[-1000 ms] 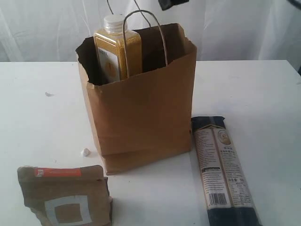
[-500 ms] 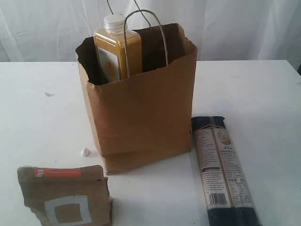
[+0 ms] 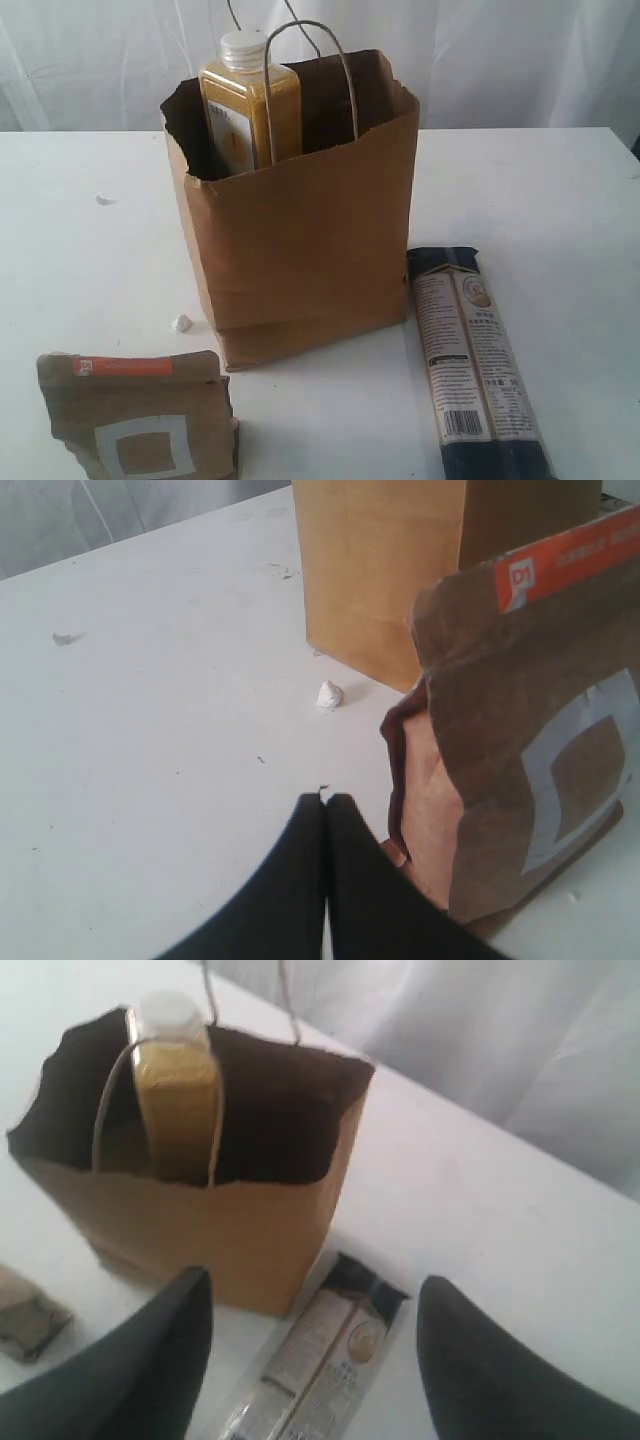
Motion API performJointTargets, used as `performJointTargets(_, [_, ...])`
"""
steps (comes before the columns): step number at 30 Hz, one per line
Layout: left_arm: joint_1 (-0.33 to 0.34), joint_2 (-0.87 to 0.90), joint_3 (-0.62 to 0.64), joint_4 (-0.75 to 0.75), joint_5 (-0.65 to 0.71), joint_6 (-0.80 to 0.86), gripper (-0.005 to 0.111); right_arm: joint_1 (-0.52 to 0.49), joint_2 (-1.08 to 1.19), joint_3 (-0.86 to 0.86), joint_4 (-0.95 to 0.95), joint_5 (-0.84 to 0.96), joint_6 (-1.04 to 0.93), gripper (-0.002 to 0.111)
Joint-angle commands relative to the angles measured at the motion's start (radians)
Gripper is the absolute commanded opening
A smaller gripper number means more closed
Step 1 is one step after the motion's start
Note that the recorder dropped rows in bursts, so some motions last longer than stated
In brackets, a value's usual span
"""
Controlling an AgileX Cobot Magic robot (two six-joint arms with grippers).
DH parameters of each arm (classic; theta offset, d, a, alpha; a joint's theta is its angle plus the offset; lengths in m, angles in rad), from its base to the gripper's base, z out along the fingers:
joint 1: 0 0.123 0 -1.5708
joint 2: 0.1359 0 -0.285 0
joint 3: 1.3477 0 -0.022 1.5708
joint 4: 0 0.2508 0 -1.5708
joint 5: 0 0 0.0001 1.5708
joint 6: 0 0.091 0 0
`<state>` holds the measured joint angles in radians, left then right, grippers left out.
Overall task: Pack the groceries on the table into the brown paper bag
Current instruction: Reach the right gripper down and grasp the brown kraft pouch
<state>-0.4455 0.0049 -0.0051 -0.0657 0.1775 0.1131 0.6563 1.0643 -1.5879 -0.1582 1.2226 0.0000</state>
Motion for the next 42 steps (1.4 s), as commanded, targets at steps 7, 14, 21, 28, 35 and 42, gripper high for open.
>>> performJointTargets(7, [-0.005,-0.005,0.005,-0.014,-0.001,-0.004,0.0,-0.008,-0.055,0.322,0.595,-0.062,-0.54,0.052])
performJointTargets(14, [-0.005,-0.005,0.005,-0.014,-0.001,-0.004,0.0,0.036,0.058,0.343,0.917,-0.152,-0.899,0.052])
performJointTargets(21, [-0.005,-0.005,0.005,-0.014,-0.001,-0.004,0.0,0.227,0.295,0.343,0.885,-0.311,-1.025,0.061])
performJointTargets(28, [-0.005,-0.005,0.005,-0.014,-0.001,-0.004,0.0,0.312,0.453,0.295,0.732,-0.387,-1.025,0.061])
performJointTargets(35, [-0.005,-0.005,0.005,-0.014,-0.001,-0.004,0.0,0.321,0.573,0.212,0.7,-0.443,-1.03,0.061])
performJointTargets(42, [-0.005,-0.005,0.005,-0.014,-0.001,-0.004,0.0,0.321,0.688,0.163,0.645,-0.433,-1.025,0.061])
